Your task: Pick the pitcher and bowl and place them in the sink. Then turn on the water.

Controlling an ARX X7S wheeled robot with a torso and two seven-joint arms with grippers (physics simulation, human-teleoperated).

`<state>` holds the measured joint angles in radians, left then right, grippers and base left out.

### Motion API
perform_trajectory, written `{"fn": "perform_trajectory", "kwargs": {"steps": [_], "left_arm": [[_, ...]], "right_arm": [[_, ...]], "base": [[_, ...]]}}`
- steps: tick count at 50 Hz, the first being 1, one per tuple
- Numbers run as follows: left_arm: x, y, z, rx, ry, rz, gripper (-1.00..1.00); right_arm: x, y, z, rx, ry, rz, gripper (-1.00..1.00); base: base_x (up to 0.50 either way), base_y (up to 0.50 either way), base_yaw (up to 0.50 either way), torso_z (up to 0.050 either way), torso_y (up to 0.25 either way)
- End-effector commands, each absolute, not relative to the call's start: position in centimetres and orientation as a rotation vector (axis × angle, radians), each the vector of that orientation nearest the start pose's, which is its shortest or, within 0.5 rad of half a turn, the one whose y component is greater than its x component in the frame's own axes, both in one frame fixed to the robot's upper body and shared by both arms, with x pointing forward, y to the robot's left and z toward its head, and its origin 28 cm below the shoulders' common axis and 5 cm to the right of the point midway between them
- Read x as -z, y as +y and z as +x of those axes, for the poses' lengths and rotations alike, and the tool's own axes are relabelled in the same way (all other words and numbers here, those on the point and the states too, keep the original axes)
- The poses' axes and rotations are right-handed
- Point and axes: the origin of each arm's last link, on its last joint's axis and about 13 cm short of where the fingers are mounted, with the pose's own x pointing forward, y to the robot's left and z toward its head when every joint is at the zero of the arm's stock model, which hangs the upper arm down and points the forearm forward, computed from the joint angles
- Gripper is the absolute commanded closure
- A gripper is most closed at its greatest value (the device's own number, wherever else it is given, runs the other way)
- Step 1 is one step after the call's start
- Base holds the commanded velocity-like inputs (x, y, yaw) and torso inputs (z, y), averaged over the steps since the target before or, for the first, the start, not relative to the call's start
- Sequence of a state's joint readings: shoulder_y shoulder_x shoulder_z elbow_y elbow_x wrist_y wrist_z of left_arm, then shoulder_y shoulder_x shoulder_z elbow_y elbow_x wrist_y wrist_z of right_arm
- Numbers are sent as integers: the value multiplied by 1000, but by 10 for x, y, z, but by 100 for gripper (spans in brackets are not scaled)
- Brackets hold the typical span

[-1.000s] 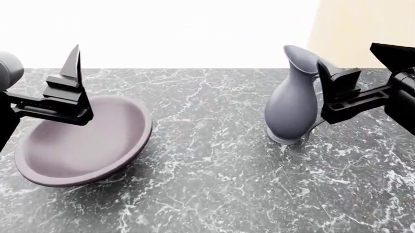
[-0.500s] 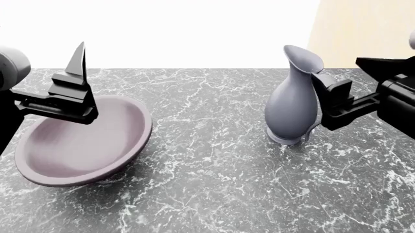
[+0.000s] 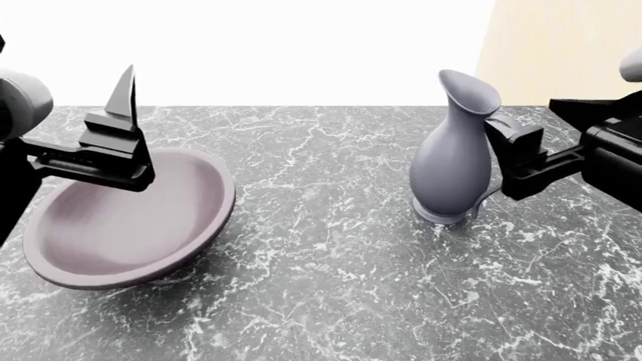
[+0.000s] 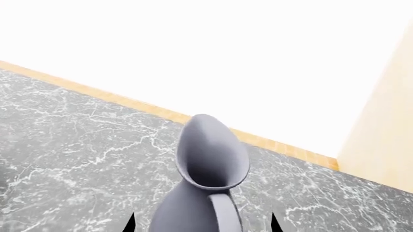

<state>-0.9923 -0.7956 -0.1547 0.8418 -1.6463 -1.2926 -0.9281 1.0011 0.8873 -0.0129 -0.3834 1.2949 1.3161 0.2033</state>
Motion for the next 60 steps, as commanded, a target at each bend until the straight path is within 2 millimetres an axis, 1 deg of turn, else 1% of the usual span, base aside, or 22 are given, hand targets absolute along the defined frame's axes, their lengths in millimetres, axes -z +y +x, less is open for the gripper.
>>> {"fn": "perform_trajectory", "kwargs": {"steps": [1, 34, 43, 44, 60], "left_arm": [[-301, 262, 170, 57, -300, 255, -100], [-296, 262, 171, 58, -290, 250, -100], [-295, 263, 172, 55, -288, 249, -100], [-295, 263, 172, 55, -287, 249, -100], [-294, 263, 172, 54, -285, 247, -100]], "right_arm": [[-292, -224, 241, -288, 156, -150, -100], [-268, -222, 262, -309, 211, -120, -100], [-265, -221, 263, -316, 213, -111, -100], [-265, -221, 263, -316, 211, -110, 100], [-268, -220, 259, -320, 173, -106, 100]], "base": [[0, 0, 0, 0, 0], [0, 0, 0, 0, 0], [0, 0, 0, 0, 0], [0, 0, 0, 0, 0], [0, 0, 0, 0, 0]]}}
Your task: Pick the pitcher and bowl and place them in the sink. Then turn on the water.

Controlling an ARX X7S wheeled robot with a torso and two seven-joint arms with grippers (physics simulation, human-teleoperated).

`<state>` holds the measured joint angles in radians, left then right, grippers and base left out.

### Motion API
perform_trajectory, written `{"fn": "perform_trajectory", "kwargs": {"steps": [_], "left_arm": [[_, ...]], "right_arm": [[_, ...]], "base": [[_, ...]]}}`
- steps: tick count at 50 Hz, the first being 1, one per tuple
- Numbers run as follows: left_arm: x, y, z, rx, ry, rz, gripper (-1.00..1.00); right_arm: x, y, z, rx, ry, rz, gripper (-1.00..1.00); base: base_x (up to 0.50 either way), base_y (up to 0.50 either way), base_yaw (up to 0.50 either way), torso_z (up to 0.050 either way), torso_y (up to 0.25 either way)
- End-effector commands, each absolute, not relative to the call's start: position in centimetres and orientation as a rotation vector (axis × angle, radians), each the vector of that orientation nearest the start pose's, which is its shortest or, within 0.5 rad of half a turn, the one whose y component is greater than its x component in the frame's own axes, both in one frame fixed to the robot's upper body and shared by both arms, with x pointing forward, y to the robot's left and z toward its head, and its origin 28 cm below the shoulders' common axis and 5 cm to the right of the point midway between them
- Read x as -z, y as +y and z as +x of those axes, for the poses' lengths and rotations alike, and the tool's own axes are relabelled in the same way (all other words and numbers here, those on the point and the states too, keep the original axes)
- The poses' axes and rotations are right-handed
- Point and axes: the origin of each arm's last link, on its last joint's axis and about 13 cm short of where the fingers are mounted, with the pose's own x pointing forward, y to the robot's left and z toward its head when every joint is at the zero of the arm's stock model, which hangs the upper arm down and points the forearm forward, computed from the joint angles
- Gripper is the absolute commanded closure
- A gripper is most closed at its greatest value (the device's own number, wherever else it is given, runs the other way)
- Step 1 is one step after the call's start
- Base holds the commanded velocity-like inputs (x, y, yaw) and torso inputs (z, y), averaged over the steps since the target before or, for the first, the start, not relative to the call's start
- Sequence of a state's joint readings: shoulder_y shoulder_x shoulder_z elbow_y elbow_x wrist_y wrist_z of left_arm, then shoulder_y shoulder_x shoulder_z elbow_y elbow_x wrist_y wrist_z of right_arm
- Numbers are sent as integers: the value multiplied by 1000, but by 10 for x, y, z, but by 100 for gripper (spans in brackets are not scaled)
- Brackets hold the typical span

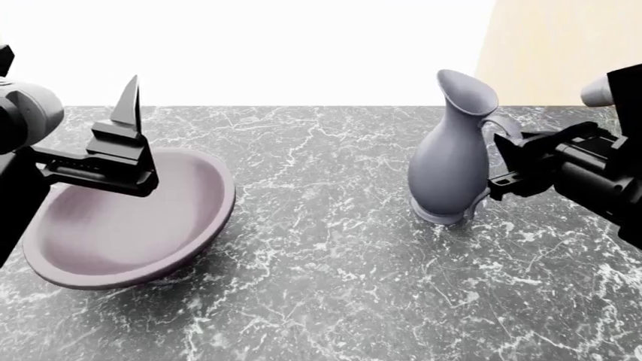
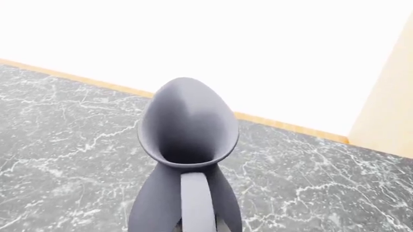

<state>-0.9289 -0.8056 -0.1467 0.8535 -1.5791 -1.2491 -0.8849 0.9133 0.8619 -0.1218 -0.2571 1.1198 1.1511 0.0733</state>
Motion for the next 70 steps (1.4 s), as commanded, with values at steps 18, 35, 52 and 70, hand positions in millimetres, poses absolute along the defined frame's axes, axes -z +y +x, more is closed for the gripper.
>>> {"fn": "perform_trajectory", "kwargs": {"steps": [18, 35, 52, 70], "left_arm": [[-290, 265, 171, 52, -282, 233, -100], [-279, 268, 170, 42, -259, 217, -100], [-291, 279, 175, 6, -155, 159, -100], [-326, 314, 190, -71, 83, -59, -100]], "right_arm": [[-298, -200, 239, -315, -16, -126, 100], [-318, -167, 186, -330, -99, -185, 100], [-313, -151, 168, -178, -261, -241, 100], [-309, -149, 175, -104, -248, -178, 100]], "base": [[0, 0, 0, 0, 1], [0, 0, 0, 0, 1], [0, 0, 0, 0, 1], [0, 0, 0, 0, 1]]}}
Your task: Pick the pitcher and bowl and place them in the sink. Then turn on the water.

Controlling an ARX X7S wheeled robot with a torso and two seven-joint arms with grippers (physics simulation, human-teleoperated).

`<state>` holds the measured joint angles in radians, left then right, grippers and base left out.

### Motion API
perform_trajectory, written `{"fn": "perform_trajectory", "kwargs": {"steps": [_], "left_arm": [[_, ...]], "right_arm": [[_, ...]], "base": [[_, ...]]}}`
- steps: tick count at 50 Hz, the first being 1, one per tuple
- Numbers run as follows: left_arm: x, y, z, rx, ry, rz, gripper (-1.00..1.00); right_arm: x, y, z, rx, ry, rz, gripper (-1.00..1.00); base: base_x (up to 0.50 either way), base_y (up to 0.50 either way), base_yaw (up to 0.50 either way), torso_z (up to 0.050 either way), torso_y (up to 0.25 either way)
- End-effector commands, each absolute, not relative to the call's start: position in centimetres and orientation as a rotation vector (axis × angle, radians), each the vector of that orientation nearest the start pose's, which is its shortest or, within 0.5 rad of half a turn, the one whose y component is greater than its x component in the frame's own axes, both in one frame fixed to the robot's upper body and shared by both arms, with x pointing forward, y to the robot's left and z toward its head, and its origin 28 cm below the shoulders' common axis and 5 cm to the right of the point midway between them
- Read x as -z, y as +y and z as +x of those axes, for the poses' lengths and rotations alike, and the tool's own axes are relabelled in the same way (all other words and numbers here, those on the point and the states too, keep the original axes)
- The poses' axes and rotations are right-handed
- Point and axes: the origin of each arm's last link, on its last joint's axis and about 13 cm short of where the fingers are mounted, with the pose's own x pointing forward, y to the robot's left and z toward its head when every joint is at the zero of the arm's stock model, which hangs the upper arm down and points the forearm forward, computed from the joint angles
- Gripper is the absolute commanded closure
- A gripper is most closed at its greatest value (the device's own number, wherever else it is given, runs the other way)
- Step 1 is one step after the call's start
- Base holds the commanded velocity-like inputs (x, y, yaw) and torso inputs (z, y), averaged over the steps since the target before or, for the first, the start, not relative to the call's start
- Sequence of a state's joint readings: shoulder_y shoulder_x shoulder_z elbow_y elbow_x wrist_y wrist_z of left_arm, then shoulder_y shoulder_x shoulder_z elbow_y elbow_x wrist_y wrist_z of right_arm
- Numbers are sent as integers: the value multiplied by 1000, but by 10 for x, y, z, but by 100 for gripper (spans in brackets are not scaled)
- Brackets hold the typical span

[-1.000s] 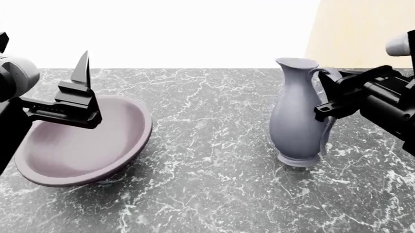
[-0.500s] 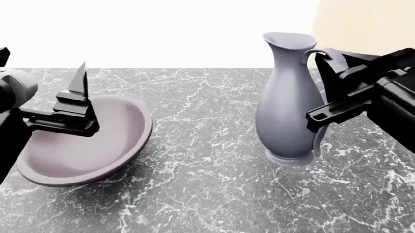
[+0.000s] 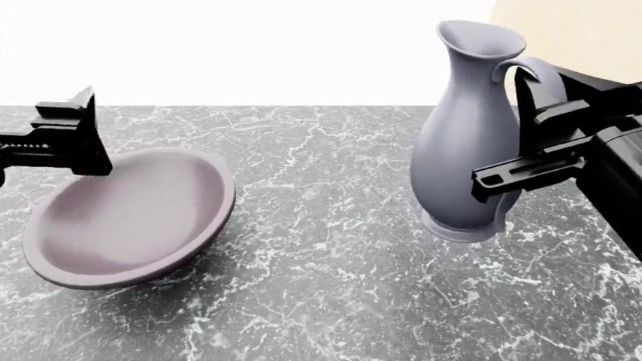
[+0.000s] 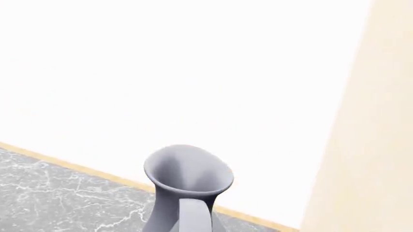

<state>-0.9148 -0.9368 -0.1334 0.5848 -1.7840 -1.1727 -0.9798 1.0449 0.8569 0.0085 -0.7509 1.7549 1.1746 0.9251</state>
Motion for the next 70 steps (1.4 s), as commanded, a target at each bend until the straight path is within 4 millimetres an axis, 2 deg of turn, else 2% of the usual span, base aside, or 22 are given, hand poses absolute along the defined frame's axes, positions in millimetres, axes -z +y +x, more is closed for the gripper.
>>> {"fn": "perform_trajectory", "kwargs": {"steps": [1, 15, 22, 37, 41, 70], "left_arm": [[-326, 316, 191, -81, 97, -66, -100], [-312, 338, 211, -172, 267, -166, -100], [-302, 340, 216, -181, 345, -172, -100], [-302, 341, 228, -185, 391, -194, -100], [-297, 343, 232, -194, 425, -209, -100], [-263, 349, 234, -203, 536, -226, -100]], "right_arm": [[-308, -149, 176, -100, -248, -182, 100], [-300, -147, 184, -64, -225, -211, 100], [-297, -144, 188, -68, -214, -218, 100], [-291, -143, 194, -81, -201, -216, 100], [-288, -144, 196, -84, -195, -215, 100], [-285, -142, 200, -101, -180, -216, 100]], "base": [[0, 0, 0, 0, 0], [0, 0, 0, 0, 1], [0, 0, 0, 0, 0], [0, 0, 0, 0, 1], [0, 0, 0, 0, 0], [0, 0, 0, 1, 1]]}}
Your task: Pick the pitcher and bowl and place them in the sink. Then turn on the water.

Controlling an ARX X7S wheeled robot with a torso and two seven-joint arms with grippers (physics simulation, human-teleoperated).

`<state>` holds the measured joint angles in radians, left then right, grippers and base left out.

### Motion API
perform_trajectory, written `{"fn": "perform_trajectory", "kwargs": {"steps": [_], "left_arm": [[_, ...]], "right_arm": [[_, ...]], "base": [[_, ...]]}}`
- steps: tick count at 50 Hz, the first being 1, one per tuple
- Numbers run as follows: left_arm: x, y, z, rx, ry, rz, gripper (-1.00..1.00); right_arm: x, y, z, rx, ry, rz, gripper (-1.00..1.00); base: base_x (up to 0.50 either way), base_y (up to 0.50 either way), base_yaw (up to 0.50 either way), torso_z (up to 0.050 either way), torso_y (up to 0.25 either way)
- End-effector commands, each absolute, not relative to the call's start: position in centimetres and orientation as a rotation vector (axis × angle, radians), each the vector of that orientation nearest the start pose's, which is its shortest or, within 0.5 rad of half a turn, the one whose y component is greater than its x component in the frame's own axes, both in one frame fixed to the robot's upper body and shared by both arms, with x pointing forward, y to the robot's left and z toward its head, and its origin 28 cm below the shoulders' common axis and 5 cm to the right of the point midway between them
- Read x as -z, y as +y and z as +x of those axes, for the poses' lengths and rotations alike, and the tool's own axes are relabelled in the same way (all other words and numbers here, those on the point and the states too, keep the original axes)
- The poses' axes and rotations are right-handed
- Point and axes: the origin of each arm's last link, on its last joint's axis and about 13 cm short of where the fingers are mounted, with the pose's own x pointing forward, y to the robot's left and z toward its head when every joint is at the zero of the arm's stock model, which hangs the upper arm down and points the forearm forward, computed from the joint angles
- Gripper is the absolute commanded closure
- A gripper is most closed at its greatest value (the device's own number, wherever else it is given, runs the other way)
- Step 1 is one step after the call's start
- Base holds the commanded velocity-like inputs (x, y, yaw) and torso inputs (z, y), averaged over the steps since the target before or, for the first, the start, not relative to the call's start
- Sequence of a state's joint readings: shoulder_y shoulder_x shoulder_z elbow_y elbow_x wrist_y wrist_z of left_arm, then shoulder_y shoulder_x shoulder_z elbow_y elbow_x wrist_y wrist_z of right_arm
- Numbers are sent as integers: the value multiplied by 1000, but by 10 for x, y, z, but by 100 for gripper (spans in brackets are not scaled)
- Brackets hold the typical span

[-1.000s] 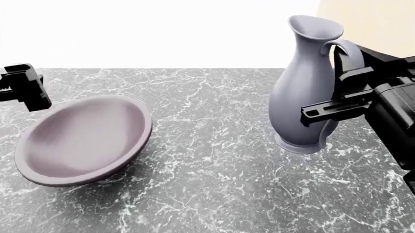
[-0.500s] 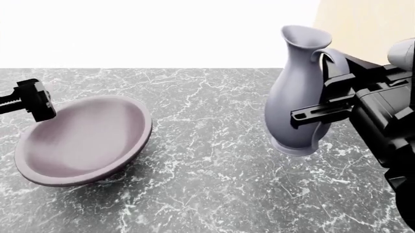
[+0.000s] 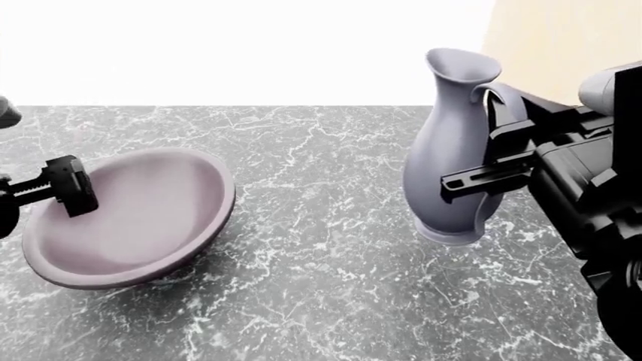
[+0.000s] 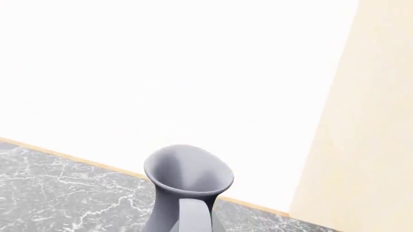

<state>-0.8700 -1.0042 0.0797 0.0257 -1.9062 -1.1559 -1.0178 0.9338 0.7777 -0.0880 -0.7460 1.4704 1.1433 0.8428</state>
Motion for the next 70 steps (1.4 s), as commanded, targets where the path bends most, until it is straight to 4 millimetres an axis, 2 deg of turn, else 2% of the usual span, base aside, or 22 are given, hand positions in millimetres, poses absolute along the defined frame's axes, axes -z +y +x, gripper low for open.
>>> {"fn": "perform_trajectory", "kwargs": {"steps": [1, 24, 50, 51, 70], "left_arm": [[-262, 349, 234, -202, 537, -226, -100], [-244, 350, 235, -187, 567, -235, -100], [-237, 351, 235, -192, 584, -232, -100], [-237, 351, 235, -194, 582, -232, 100], [-240, 351, 234, -199, 563, -240, 100]], "right_arm": [[-285, -142, 200, -100, -180, -216, 100], [-286, -138, 201, -113, -178, -223, 100], [-285, -137, 200, -120, -179, -221, 100], [-285, -137, 200, -120, -179, -222, 100], [-284, -138, 200, -121, -178, -219, 100]], "base": [[0, 0, 0, 0, 0], [0, 0, 0, 0, 1], [0, 0, 0, 0, 1], [0, 0, 0, 0, 0], [0, 0, 0, 0, 1]]}}
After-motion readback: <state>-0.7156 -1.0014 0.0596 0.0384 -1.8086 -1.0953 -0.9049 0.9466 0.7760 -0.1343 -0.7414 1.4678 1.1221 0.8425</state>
